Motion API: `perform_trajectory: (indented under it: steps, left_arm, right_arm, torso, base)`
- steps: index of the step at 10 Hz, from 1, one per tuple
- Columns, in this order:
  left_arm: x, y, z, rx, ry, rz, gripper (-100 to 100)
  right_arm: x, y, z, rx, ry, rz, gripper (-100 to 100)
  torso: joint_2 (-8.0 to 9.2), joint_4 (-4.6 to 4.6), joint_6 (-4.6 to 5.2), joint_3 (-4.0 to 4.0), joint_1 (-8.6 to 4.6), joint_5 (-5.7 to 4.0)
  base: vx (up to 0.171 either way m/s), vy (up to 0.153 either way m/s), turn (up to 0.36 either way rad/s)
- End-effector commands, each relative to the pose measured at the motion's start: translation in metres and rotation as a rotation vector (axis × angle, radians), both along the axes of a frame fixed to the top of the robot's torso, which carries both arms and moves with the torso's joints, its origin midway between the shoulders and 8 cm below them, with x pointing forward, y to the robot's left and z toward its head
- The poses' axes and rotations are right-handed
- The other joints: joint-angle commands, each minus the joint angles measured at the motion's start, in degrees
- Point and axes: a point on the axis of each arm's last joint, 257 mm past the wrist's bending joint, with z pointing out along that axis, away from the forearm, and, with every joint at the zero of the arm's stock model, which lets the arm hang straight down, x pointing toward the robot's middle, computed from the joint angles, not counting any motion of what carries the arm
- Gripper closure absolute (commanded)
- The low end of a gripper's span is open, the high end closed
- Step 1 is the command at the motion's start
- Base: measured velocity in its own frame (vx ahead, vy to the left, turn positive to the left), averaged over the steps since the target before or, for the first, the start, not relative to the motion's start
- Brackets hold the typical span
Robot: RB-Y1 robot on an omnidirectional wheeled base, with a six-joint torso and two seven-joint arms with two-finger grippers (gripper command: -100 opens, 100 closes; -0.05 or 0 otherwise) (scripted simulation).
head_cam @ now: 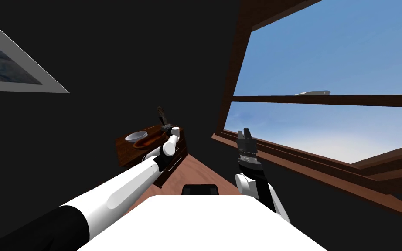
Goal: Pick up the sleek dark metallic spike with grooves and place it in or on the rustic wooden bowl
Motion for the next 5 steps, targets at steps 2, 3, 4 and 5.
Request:
perform_trajectory:
  steps: [2,3,4,5]
  left_arm:
    - [0.007,0.0,0.02,-0.001,0.002,0.007,100]
    - [0.008,0.002,0.026,0.0,0.0,0.01,100]
    - [0.008,0.002,0.026,0.0,0.0,0.01,100]
    - [0.009,0.007,0.037,0.001,-0.004,0.017,100]
  right_arm:
    - [0.0,0.0,0.0,0.0,0.0,0.0,0]
    - [0.0,0.0,0.0,0.0,0.0,0.0,0]
    - [0.0,0.0,0.0,0.0,0.0,0.0,0]
    - [0.0,0.0,0.0,0.0,0.0,0.0,0]
  torso:
    - [-0.07,-0.01,0.0,-0.04,0.01,0.0]
    - [-0.12,0.0,-0.04,-0.06,0.11,0.0]
    - [-0.18,-0.02,-0.07,-0.1,0.26,0.04]
    - [-0.31,-0.07,-0.05,-0.18,0.26,0.07]
  base:
    - [-0.097,0.032,0.039]
    - [-0.074,0.079,0.037]
    - [-0.036,0.067,0.009]
    - [-0.02,0.068,0.05]
